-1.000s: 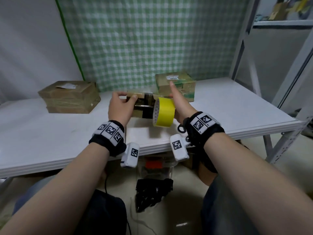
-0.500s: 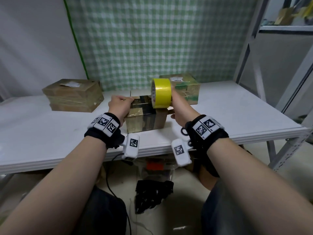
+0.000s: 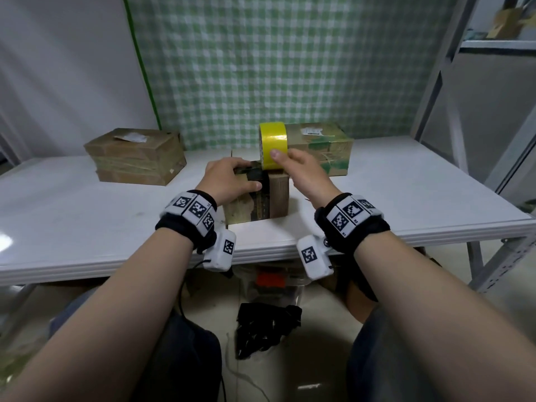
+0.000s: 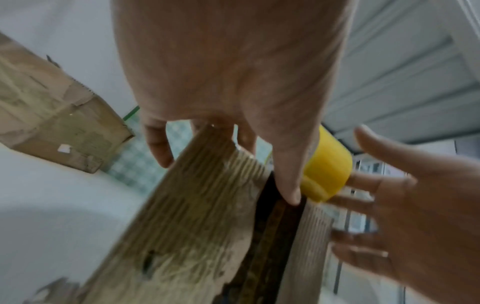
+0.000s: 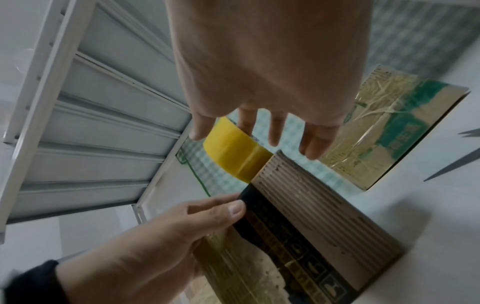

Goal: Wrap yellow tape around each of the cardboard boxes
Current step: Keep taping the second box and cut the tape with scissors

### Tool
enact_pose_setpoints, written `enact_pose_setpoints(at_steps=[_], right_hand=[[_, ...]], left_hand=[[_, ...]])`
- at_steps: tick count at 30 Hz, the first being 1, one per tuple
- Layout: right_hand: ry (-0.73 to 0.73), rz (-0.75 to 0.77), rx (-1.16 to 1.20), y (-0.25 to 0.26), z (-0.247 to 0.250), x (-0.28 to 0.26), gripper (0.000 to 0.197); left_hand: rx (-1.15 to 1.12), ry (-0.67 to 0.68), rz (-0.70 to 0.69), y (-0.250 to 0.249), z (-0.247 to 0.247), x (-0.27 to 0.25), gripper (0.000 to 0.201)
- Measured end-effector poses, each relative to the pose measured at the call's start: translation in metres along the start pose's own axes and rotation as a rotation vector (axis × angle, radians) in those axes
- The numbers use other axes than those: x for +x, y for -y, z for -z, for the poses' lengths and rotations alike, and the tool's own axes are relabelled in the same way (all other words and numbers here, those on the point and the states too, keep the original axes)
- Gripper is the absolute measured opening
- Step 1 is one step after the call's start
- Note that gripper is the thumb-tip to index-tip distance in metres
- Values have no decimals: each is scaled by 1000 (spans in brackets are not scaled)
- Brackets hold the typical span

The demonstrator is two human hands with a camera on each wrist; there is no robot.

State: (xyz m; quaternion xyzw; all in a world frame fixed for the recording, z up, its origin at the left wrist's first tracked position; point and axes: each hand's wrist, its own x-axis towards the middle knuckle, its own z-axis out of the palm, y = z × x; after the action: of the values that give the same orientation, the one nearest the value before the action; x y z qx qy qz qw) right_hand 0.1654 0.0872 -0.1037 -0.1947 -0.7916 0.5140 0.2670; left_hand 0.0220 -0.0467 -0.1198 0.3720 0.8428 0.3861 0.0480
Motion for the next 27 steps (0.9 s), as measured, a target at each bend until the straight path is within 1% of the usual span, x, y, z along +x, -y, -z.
enact_pose_setpoints(at_steps=[1, 2, 4, 7, 11, 13, 15, 17, 19, 23, 27], right_hand=[[-19, 28, -6, 0, -2, 1, 28], [-43, 48, -20, 0, -3, 2, 28], [-85, 67, -53, 1, -6, 4, 37], [-119, 82, -8, 9, -5, 1, 38], [-148, 81, 74, 14, 0, -6, 46], [-137, 59, 104, 14, 4, -12, 58], [-138, 1, 97, 12, 8, -15, 72], [-143, -28, 93, 13, 10, -16, 77], [-136, -46, 126, 15, 9, -16, 73], [-111, -35, 205, 22, 1, -16, 51], [-124, -17, 221, 25, -6, -15, 50]], left_hand=[[-1, -30, -6, 2, -1, 0, 63], [-6, -46, -9, 2, -2, 1, 64], [-28, -45, 5, 4, -3, 4, 68], [-55, -18, 17, 8, -3, 7, 71], [-42, -65, 10, 9, -4, 9, 73], [-33, -69, 2, 8, -6, 9, 70], [-37, -73, -13, 8, -8, 8, 67], [-40, -85, -26, 9, -9, 6, 65], [-37, -89, -34, 8, -10, 4, 64], [-51, -85, -32, 9, -10, 5, 65], [-62, -120, -15, 9, -12, 5, 64]])
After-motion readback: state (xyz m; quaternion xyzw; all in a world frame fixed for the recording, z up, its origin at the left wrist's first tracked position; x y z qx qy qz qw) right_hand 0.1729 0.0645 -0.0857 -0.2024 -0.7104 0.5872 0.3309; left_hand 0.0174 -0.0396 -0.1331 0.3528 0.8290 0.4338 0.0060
